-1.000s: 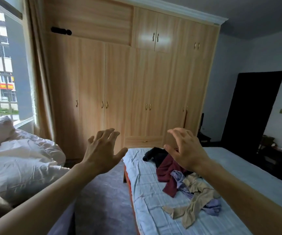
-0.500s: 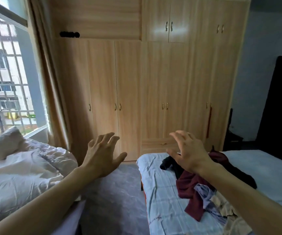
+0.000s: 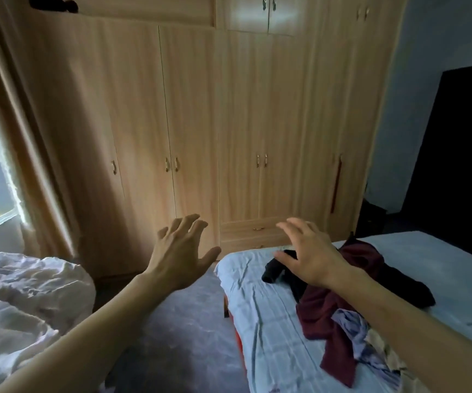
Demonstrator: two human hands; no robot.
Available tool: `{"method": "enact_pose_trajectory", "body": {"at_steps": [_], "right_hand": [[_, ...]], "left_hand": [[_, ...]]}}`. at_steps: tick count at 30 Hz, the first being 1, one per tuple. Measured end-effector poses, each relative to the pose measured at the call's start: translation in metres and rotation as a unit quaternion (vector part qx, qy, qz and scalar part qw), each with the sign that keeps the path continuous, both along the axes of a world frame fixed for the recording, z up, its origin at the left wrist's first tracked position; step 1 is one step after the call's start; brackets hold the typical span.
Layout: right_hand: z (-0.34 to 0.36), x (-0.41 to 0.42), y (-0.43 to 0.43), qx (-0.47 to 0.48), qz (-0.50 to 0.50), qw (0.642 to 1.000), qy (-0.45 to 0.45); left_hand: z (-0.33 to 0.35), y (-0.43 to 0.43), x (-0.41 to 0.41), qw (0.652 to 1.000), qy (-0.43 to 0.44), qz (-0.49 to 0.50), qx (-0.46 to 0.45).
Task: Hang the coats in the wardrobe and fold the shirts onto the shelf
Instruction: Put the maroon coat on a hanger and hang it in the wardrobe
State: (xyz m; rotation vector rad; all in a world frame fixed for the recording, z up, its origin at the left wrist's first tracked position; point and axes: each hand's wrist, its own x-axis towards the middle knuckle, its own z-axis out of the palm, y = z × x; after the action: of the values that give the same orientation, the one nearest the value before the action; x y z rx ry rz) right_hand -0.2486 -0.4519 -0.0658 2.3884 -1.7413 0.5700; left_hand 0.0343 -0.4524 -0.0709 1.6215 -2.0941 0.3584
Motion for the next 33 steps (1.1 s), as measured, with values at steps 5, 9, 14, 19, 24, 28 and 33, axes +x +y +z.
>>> {"method": "enact_pose_trajectory", "body": {"at_steps": [5,9,14,19,24,28,33], "right_hand": [[0.0,0.027,-0.067,0.005,-0.05,0.999,-0.011],[-0.003,0.034,-0.109,0.002,-0.078,0.997,0.0],[-0.01,0.035,-0.164,0.02,-0.099,0.995,0.014],[-0.03,0.02,-0.232,0.013,-0.115,0.993,-0.009],[-0.053,-0.012,-0.312,0.006,-0.154,0.988,-0.029],[-0.059,-0.048,-0.368,0.008,-0.201,0.977,-0.078],[-0.066,-0.088,-0.403,0.012,-0.272,0.957,-0.096]], "left_hand": [[0.004,-0.095,0.026,0.998,0.028,-0.05,-0.01],[-0.005,-0.152,0.035,0.995,0.061,-0.074,0.012],[-0.021,-0.222,0.033,0.994,0.037,-0.096,0.034],[-0.037,-0.299,0.017,0.991,0.016,-0.123,0.05],[-0.043,-0.394,-0.019,0.987,-0.027,-0.151,0.054],[-0.046,-0.469,-0.056,0.977,-0.056,-0.191,0.081],[-0.052,-0.542,-0.1,0.962,-0.057,-0.247,0.104]]}}
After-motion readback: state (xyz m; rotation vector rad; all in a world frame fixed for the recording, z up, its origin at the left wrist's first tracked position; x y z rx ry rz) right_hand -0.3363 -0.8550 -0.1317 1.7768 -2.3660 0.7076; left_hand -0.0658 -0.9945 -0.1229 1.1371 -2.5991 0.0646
